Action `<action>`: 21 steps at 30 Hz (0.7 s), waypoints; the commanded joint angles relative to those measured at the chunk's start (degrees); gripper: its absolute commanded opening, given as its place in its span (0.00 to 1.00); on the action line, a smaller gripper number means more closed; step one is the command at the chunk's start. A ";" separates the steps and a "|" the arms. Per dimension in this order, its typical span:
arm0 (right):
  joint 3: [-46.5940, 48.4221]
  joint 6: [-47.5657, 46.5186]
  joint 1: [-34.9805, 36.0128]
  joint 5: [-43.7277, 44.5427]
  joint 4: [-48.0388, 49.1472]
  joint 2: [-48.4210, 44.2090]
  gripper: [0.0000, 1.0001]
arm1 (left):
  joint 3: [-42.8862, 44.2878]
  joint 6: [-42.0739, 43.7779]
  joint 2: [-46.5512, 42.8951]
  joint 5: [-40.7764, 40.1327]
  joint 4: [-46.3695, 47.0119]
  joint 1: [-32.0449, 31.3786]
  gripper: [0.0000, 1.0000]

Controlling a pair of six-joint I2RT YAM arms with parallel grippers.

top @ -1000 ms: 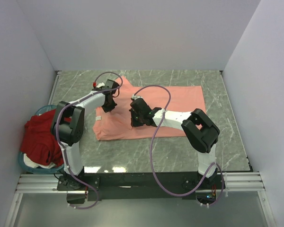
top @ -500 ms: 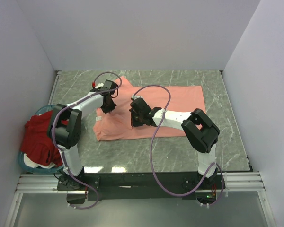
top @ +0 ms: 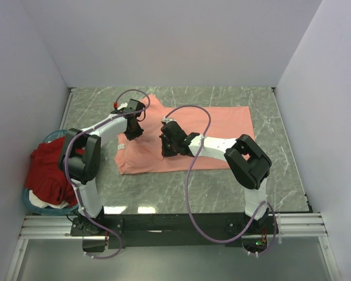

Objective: Fold and stack the t-shirts
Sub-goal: Fold the tshirt

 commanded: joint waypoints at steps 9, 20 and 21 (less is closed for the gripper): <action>0.56 -0.80 -0.14 -0.18 0.67 -2.39 0.00 | 3.44 1.48 4.53 0.40 0.23 0.15 0.31; 0.39 -0.71 -0.49 -0.18 1.02 -2.04 0.00 | 1.51 1.22 2.25 1.45 1.03 0.06 0.03; 0.56 -0.63 -0.49 -0.18 1.11 -2.04 0.00 | 1.51 1.13 1.90 1.37 0.76 0.06 0.01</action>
